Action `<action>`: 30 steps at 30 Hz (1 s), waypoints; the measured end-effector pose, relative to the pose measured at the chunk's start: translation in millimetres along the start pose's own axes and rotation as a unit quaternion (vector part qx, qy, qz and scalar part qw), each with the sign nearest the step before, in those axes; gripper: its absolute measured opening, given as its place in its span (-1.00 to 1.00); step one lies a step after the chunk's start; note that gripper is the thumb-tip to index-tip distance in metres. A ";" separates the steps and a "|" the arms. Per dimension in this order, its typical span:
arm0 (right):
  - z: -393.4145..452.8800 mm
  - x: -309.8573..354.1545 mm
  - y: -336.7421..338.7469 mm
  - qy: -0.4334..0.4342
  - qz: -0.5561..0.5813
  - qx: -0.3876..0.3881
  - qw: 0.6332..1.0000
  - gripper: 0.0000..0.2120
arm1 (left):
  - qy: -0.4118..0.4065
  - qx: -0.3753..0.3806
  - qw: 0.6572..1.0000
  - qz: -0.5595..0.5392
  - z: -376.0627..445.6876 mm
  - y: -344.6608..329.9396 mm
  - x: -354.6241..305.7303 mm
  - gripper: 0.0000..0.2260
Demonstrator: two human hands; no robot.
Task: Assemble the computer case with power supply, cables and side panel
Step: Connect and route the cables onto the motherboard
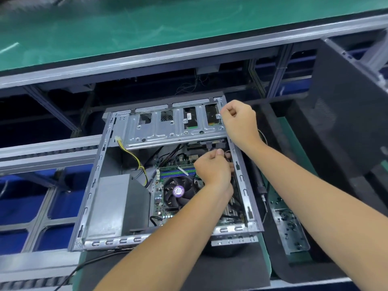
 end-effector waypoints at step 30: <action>-1.0 -0.7 -14.3 0.070 -0.056 0.023 0.996 -0.82 | -0.061 0.036 0.996 0.051 -8.2 -13.3 -6.9 -0.86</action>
Point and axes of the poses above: each hand's wrist, its own z-axis towards the middle knuckle, its own y-axis out of the back of the hand, x = y × z, the point moved 9 cm from there along z, towards the middle knuckle, and after that the axes turned 10 degrees about y, right-handed, at the moved point
